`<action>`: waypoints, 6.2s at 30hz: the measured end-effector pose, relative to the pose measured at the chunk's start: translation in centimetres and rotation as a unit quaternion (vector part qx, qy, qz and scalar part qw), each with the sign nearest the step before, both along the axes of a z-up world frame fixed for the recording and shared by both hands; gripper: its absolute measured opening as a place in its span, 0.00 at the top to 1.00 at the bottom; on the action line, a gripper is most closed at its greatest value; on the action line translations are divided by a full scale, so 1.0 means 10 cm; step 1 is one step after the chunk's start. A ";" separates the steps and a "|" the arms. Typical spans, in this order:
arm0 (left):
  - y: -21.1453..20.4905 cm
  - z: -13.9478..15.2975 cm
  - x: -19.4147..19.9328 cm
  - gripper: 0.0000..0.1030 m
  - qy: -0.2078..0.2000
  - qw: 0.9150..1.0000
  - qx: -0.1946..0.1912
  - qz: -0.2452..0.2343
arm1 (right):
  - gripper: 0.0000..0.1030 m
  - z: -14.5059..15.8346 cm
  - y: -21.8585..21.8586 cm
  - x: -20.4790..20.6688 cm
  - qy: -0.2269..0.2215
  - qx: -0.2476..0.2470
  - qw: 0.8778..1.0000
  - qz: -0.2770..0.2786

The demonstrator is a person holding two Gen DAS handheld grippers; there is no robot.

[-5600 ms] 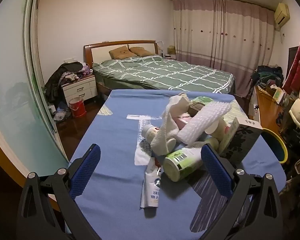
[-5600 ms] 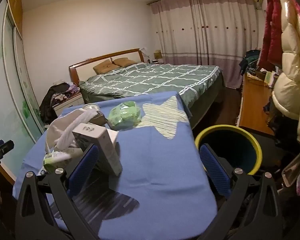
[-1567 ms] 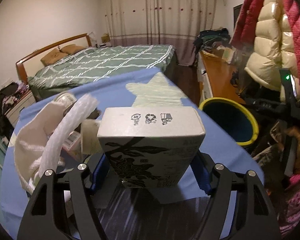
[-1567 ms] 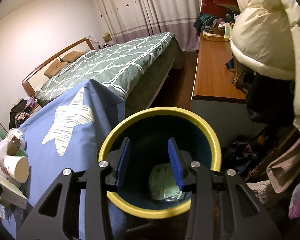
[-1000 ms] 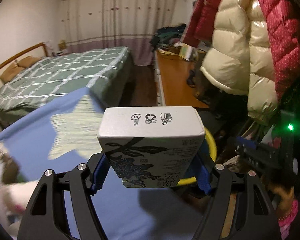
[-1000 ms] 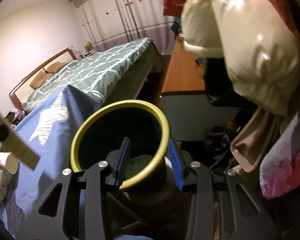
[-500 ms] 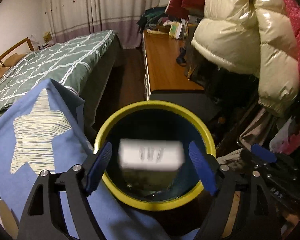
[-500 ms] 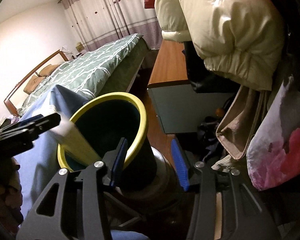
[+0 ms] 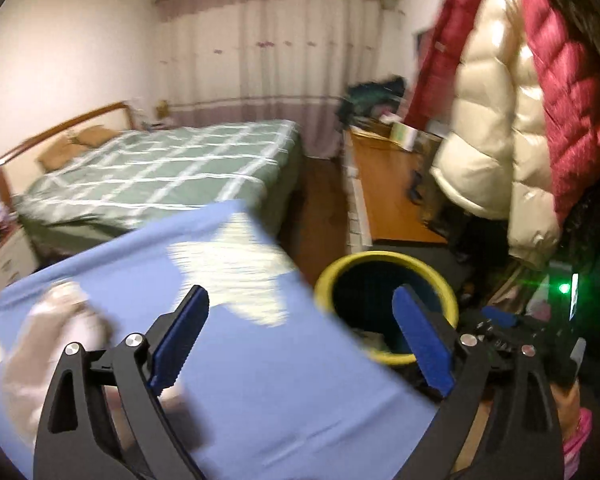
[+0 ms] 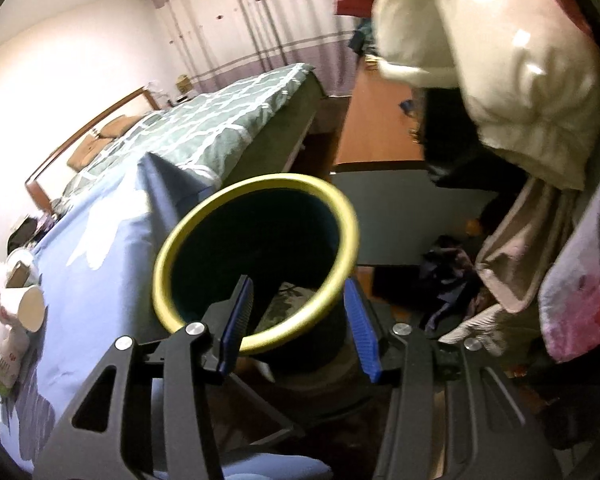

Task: Collect trash
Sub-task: 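Carry the white box over the yellow bin and open the left gripper, then grasp the white bubble-wrap sponge with the right gripper, then drop the bubble-wrap sponge into the yellow bin with the right gripper, then grasp the white paper cup with the left gripper and drop it into the bin, then grasp the brown square lid with the right gripper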

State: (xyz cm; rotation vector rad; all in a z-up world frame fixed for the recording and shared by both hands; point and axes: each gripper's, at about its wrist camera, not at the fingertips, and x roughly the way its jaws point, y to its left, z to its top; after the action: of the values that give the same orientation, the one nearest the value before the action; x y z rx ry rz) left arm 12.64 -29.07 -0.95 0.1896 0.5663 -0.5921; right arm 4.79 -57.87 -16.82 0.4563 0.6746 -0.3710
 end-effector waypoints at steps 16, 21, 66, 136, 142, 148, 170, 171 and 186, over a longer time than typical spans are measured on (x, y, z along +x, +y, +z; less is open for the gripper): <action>2.87 0.18 -0.52 0.08 -0.064 0.959 -0.013 0.275 | 0.53 0.64 2.07 0.99 -0.045 -0.038 0.967 0.247; 3.10 0.09 -0.57 0.08 -0.062 0.953 -0.007 0.296 | 0.53 0.90 2.70 1.25 -0.071 -0.023 0.947 0.313; 2.56 -0.27 -0.49 0.08 -0.030 0.981 0.000 0.190 | 0.88 1.39 1.78 0.95 -0.145 -0.039 0.976 0.156; 0.24 -0.67 0.33 0.19 -0.011 0.989 0.134 0.070 | 0.61 0.37 0.31 0.58 -0.053 -0.038 0.998 -0.007; -0.33 -0.59 0.27 0.19 -0.005 0.992 0.122 0.001 | 0.61 0.43 0.21 0.32 -0.063 -0.044 0.997 -0.024; -1.02 -0.63 0.31 0.19 0.020 0.992 0.110 -0.064 | 0.61 0.42 0.02 0.09 -0.060 -0.050 0.996 -0.047; -1.43 -0.45 0.46 0.05 0.019 0.996 0.062 -0.067 | 0.58 0.19 -0.24 -0.05 -0.040 -0.019 0.997 -0.066; -1.27 -0.36 0.41 0.05 0.014 0.997 0.057 -0.057 | 0.58 0.19 -0.22 -0.03 -0.039 -0.019 0.997 -0.063; 1.15 0.09 -0.15 0.05 -0.041 0.993 0.028 0.110 | 0.57 0.43 0.78 0.44 -0.039 -0.044 0.997 0.057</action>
State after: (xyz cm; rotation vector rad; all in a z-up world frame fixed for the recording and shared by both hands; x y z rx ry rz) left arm 11.13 -17.56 -0.02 0.2004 0.5174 -0.3535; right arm 9.16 -50.03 -12.48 0.3449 0.6019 -0.2729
